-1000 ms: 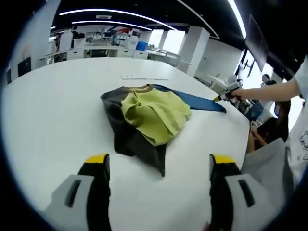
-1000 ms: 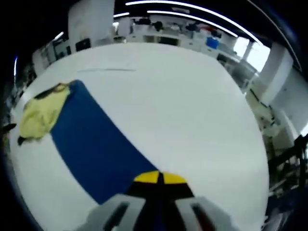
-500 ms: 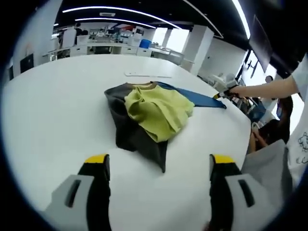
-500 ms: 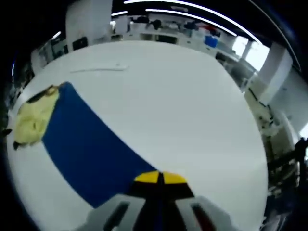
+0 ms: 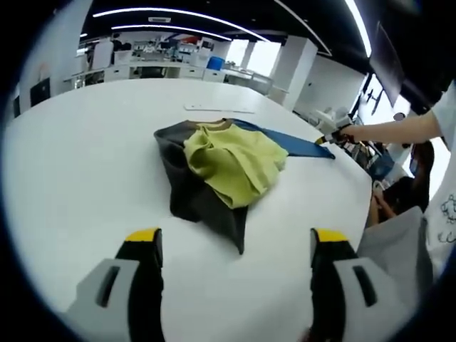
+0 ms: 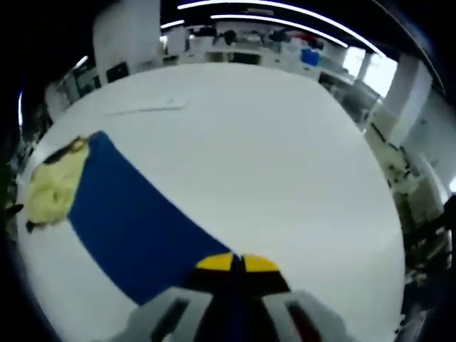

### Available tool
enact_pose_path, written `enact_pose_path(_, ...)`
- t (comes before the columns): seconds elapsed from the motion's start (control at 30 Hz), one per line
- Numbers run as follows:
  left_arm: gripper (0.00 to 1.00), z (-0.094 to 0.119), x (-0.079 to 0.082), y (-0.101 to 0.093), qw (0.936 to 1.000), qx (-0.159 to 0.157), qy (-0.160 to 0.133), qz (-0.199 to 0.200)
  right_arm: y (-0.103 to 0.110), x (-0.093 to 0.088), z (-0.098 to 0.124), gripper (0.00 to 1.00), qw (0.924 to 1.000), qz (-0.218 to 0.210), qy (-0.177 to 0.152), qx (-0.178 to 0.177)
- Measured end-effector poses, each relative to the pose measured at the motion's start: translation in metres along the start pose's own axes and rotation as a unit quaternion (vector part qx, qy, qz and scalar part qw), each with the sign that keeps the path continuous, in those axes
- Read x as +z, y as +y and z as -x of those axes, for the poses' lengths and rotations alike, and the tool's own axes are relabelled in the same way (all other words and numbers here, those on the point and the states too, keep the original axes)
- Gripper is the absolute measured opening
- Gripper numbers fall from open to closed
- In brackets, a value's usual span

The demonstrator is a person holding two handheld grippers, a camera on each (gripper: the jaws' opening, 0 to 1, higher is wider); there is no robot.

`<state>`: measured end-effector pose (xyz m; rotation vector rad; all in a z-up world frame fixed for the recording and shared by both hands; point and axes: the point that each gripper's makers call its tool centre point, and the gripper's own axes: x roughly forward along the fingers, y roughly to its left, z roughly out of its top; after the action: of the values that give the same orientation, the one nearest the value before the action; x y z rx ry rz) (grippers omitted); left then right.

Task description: Fold the garment on the visible template until the final outline fits inside the template.

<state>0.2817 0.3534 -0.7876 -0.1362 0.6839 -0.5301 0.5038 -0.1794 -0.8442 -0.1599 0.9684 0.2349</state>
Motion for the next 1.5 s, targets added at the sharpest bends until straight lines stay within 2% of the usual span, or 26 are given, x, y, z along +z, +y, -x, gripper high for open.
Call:
enact_pose_path(0.07, 0.82, 0.001, 0.001, -0.001, 1.0, 0.0, 0.0, -0.001, 0.009, -0.003, 0.006, 0.19, 0.9998, -0.019, -0.006, 0.009)
enact_pose_path(0.2, 0.82, 0.001, 0.001, 0.0, 1.0, 0.001, 0.0, 0.0, 0.017, -0.001, 0.015, 0.41, 0.9991, -0.008, -0.035, 0.022)
enact_pose_path(0.27, 0.82, 0.001, 0.0, -0.001, 1.0, 0.001, 0.0, 0.0, 0.026, 0.006, 0.02, 0.53, 0.9966, 0.0, -0.066, 0.048)
enact_pose_path(0.3, 0.82, 0.001, 0.0, -0.002, 1.0, 0.001, -0.001, -0.001, 0.028, 0.006, 0.022, 0.61, 0.9962, -0.003, -0.07, 0.052)
enact_pose_path(0.37, 0.82, 0.001, 0.0, -0.002, 1.0, 0.001, -0.001, 0.0, 0.042, 0.013, 0.031, 0.79, 0.9918, 0.013, -0.101, 0.077)
enact_pose_path(0.43, 0.82, 0.0, 0.0, -0.003, 1.0, 0.0, -0.001, 0.0, 0.049, 0.011, 0.039, 0.9, 0.99, 0.026, -0.106, 0.089)
enact_pose_path(0.53, 0.82, -0.001, 0.0, -0.004, 1.0, -0.001, -0.001, -0.001, 0.058, 0.013, 0.051, 1.0, 0.9849, 0.038, -0.13, 0.108)
enact_pose_path(0.8, 0.82, -0.003, 0.003, -0.004, 1.0, -0.005, -0.003, -0.007, 0.078, 0.005, 0.083, 1.0, 0.9771, 0.043, -0.165, 0.127)
enact_pose_path(0.9, 0.81, -0.005, 0.002, -0.004, 0.9999, -0.004, -0.001, -0.011, 0.084, -0.001, 0.092, 1.0, 0.9759, 0.038, -0.169, 0.132)
enact_pose_path(1.2, 0.72, -0.011, -0.006, 0.001, 0.9999, 0.006, 0.01, 0.0, 0.107, -0.031, 0.118, 1.0, 0.9707, 0.026, -0.189, 0.146)
enact_pose_path(1.3, 0.66, -0.013, -0.01, 0.004, 0.9998, 0.013, 0.014, 0.005, 0.108, -0.04, 0.127, 1.0, 0.9707, 0.024, -0.19, 0.145)
enact_pose_path(1.43, 0.46, -0.019, -0.016, 0.007, 0.9994, 0.013, 0.016, 0.027, 0.106, -0.049, 0.139, 1.0, 0.9701, 0.006, -0.195, 0.144)
enact_pose_path(1.5, 0.42, -0.023, -0.02, 0.007, 0.9987, 0.011, 0.023, 0.043, 0.106, -0.054, 0.145, 1.0, 0.9703, 0.003, -0.197, 0.14)
